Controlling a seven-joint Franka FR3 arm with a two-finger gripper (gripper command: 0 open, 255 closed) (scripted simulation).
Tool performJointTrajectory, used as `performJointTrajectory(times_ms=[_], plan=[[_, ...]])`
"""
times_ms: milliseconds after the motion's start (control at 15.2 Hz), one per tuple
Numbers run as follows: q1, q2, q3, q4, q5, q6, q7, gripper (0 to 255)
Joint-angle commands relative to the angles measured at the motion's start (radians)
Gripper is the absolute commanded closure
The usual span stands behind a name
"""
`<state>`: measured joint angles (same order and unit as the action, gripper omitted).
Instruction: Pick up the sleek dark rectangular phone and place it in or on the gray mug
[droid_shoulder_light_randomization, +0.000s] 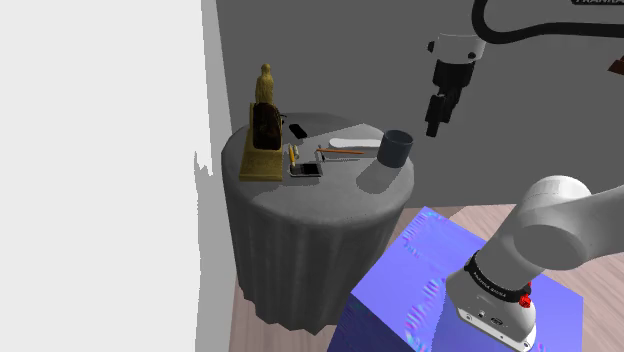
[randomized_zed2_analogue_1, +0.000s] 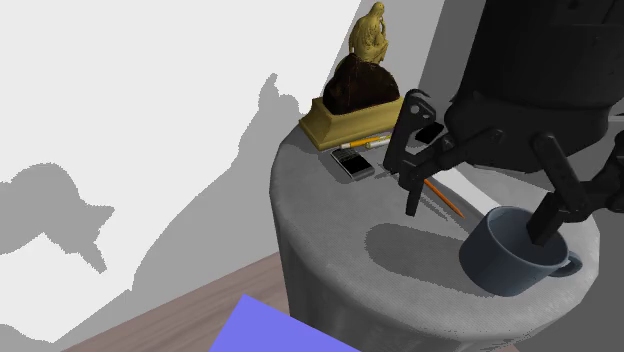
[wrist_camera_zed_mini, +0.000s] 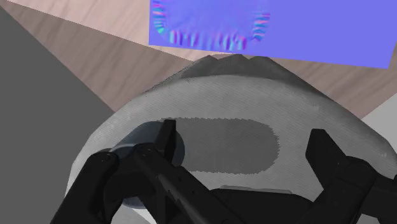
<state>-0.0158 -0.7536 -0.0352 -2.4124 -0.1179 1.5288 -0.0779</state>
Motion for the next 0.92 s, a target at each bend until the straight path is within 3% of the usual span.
performJointTrajectory(times_ms=[0,858], plan=[[0.0,0.0,0.0,0.0,0.0,0.0,0.0,0],[0.14,0.387,-0.064,0.05,-0.001,0.429,-0.343,0]])
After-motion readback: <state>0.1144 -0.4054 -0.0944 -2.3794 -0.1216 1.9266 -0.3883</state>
